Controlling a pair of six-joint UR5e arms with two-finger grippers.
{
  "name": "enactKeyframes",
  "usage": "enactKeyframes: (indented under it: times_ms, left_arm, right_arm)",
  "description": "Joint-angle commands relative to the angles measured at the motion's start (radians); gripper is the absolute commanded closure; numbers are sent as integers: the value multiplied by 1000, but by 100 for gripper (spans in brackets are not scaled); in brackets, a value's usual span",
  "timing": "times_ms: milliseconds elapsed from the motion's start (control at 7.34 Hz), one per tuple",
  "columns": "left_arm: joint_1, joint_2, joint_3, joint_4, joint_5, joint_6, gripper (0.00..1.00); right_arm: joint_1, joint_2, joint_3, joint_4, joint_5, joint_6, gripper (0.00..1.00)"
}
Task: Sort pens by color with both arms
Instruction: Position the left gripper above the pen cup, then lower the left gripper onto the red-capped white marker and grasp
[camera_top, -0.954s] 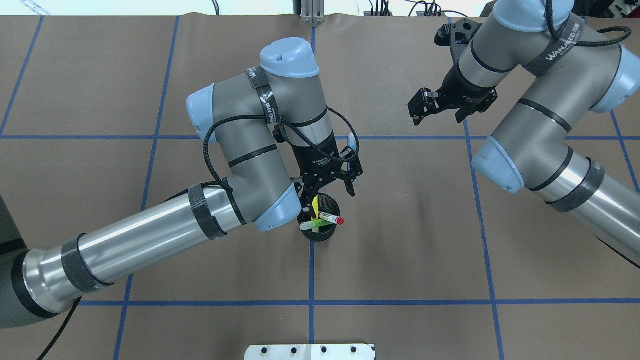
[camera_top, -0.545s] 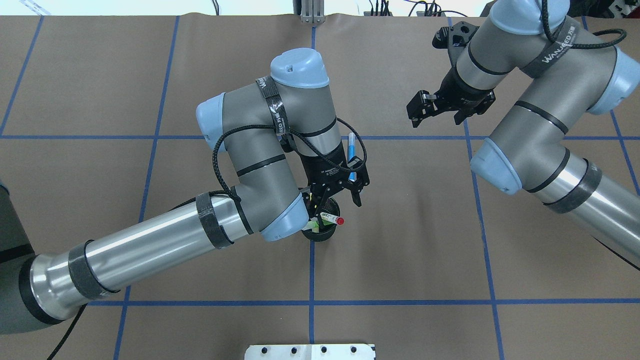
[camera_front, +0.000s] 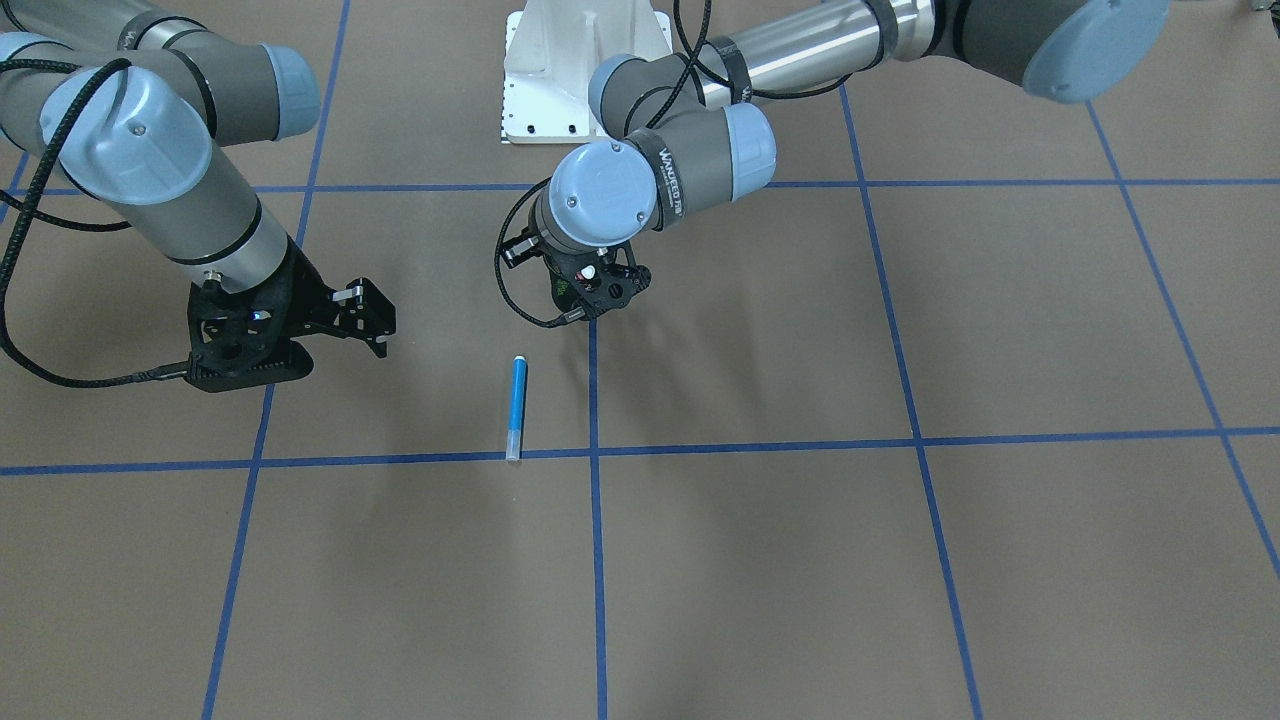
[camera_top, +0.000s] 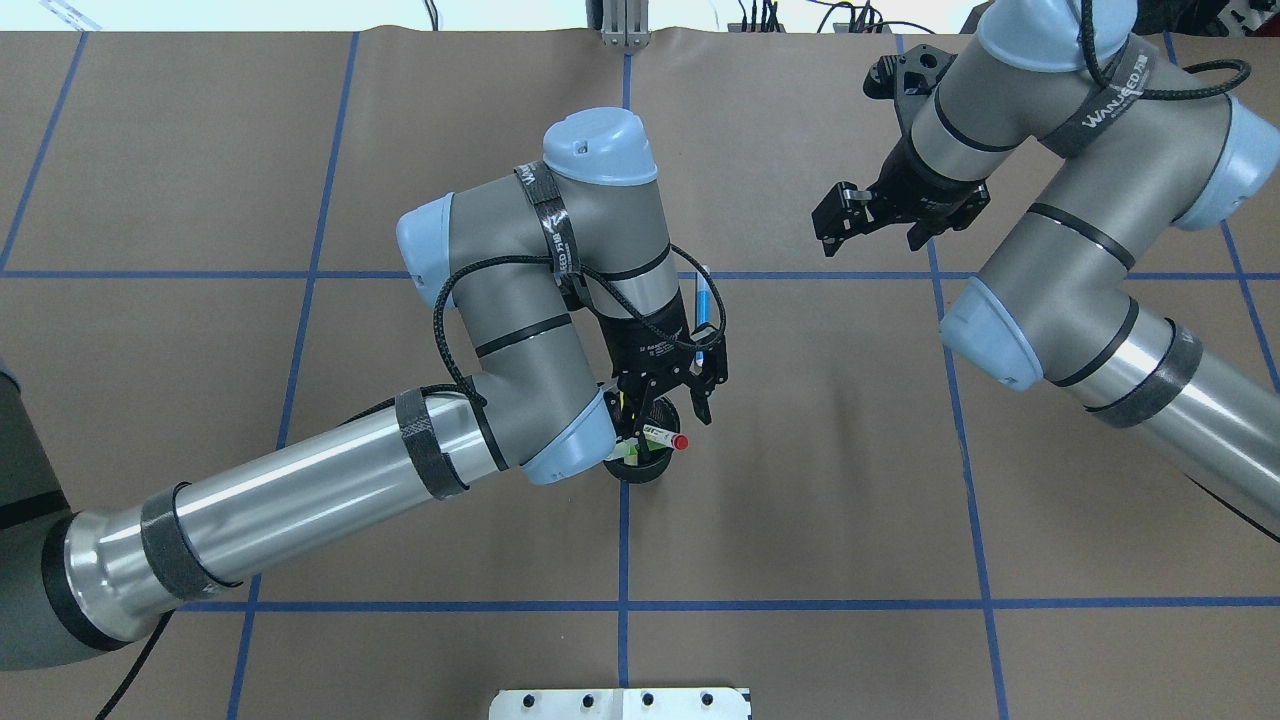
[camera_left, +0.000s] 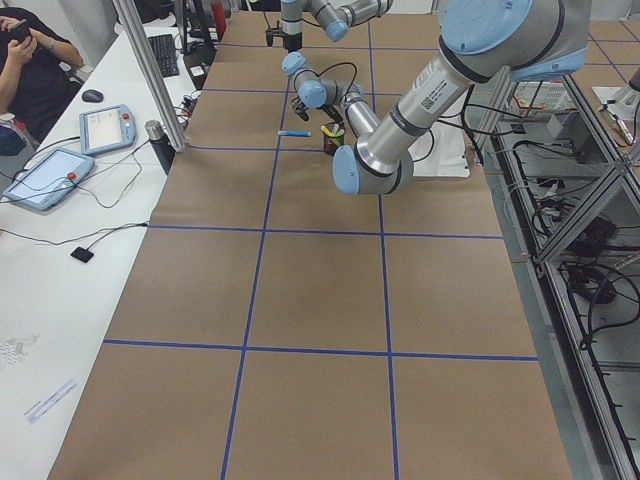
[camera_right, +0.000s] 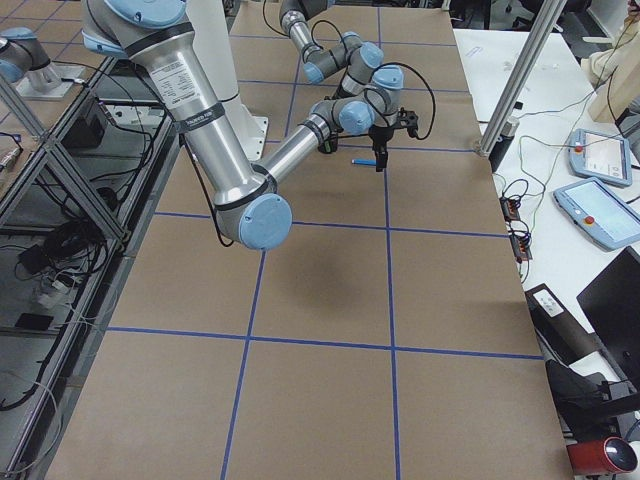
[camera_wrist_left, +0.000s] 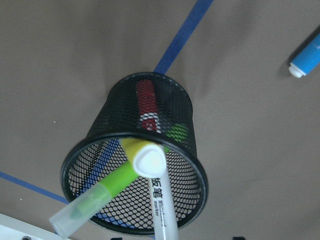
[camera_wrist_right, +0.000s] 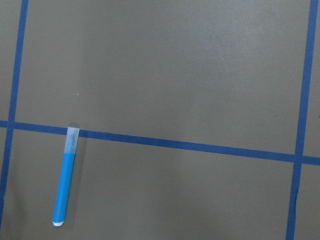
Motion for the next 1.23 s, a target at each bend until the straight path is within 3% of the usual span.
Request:
enactKeyframes:
  times_ms: [0,545,1090]
  left_arm:
    - [1,0,3,-1,-1,-4,31]
    - [1,-4,-5,-1,-11,-8,33]
    - [1,3,-8,2,-12,-8,46]
  right_arm:
    - [0,1,1,1,1,1,1]
    - [0,0,0,1,1,1,1]
    - [-2,-2,-2,1,-1,1,1]
